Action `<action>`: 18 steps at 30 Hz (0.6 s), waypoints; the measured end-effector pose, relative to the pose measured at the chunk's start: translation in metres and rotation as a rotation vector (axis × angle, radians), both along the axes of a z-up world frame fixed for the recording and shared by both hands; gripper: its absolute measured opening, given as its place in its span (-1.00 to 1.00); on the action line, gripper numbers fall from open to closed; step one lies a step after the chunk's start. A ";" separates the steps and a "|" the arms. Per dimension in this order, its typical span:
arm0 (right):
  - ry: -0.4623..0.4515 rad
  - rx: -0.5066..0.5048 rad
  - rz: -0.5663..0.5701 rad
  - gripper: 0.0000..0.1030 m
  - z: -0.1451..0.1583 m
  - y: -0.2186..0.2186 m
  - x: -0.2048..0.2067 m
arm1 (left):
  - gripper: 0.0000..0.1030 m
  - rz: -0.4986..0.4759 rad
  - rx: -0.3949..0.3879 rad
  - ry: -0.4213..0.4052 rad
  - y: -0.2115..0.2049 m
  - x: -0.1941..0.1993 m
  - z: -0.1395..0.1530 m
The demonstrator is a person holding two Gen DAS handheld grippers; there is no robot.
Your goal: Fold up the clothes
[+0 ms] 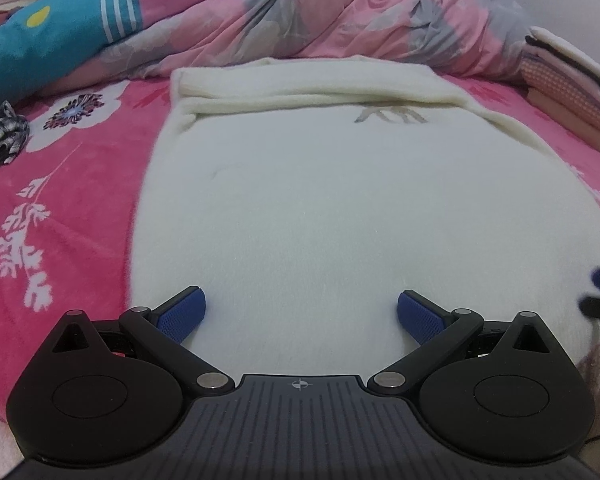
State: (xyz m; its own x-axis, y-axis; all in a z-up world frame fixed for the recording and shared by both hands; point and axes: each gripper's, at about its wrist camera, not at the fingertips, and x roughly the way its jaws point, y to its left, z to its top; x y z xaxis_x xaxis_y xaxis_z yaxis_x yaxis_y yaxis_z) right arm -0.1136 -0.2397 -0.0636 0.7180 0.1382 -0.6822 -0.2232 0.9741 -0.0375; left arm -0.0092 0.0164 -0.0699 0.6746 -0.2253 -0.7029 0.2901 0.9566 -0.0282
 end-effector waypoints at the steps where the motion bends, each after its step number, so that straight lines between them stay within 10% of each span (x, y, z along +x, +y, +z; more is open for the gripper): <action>1: 0.022 -0.006 0.004 -0.27 0.002 0.000 -0.004 | 1.00 -0.002 0.000 -0.001 0.000 -0.001 0.000; 9: -0.062 -0.004 0.063 -0.28 0.036 0.022 0.034 | 1.00 -0.021 0.002 0.000 0.005 -0.005 0.001; 18: -0.013 0.012 0.100 -0.27 0.004 0.047 0.057 | 1.00 -0.097 0.093 0.038 0.018 -0.033 0.007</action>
